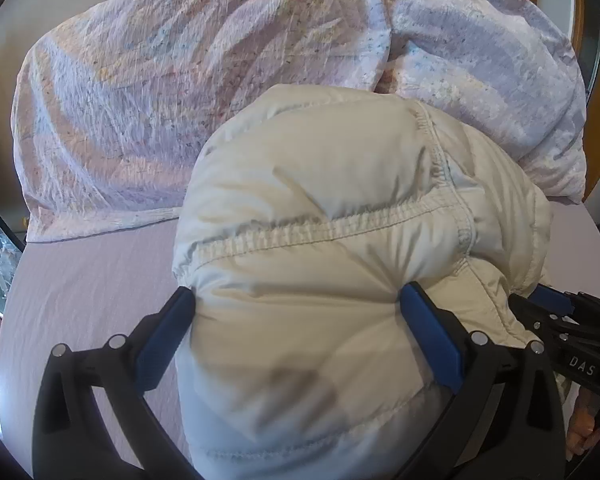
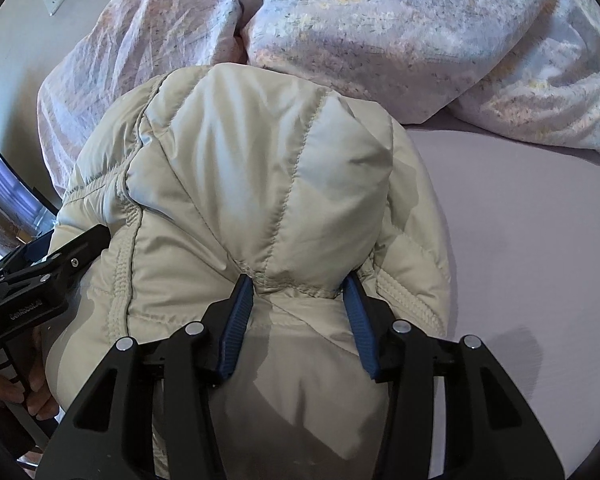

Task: Fold large clothes

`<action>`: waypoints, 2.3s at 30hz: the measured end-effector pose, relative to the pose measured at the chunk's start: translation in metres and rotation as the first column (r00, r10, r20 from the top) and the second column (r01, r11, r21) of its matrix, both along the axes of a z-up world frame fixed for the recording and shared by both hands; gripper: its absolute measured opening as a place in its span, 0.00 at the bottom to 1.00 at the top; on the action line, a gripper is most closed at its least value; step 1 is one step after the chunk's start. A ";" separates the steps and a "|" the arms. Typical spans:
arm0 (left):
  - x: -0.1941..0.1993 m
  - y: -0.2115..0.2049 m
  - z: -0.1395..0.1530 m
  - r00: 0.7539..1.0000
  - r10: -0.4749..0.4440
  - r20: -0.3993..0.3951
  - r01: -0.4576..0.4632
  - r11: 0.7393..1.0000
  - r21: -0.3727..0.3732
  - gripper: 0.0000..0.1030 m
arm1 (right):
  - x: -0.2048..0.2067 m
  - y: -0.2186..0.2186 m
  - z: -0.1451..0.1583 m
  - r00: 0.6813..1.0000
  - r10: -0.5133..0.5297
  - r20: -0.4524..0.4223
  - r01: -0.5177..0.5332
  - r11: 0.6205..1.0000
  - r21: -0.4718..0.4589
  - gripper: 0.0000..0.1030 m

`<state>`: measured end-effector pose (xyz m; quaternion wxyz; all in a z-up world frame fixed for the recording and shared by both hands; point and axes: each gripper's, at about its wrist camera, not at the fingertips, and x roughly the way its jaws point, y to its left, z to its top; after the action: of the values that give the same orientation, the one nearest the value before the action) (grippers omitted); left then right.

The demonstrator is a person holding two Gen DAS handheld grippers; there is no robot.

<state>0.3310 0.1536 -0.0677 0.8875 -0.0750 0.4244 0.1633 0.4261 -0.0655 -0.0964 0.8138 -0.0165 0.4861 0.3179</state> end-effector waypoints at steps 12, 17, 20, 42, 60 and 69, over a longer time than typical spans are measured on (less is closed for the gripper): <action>0.005 0.005 -0.002 0.999 0.007 -0.040 -0.008 1.000 -0.028 0.98 | -0.029 -0.024 0.037 0.998 -0.055 0.036 0.052 0.996 0.078 0.44; 0.004 0.006 0.002 0.999 0.010 -0.041 -0.011 0.999 -0.035 0.98 | -0.033 -0.012 0.020 0.999 -0.033 0.028 0.034 0.999 -0.032 0.44; -0.004 0.010 0.007 0.999 0.032 -0.029 -0.034 0.997 -0.063 0.98 | -0.032 -0.012 0.029 0.999 -0.042 0.023 0.043 0.998 -0.040 0.44; -0.130 -0.014 0.059 0.996 0.022 0.084 -0.016 0.997 -0.074 0.98 | -0.089 -0.024 0.088 0.997 -0.008 0.082 0.018 0.993 -0.117 0.97; -0.196 -0.042 0.068 0.998 -0.035 0.053 0.040 0.996 -0.081 0.98 | -0.145 -0.047 0.091 1.000 -0.009 0.022 0.013 0.990 -0.143 0.99; -0.212 -0.051 0.065 0.999 -0.033 0.038 0.037 0.992 -0.121 0.98 | -0.163 -0.060 0.093 1.000 -0.007 -0.002 0.007 0.989 -0.151 0.99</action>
<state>0.1187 0.1030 -0.0027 0.8914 -0.1246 0.4188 0.1201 0.2630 -0.1252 -0.0030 0.8107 -0.0760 0.5099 0.2774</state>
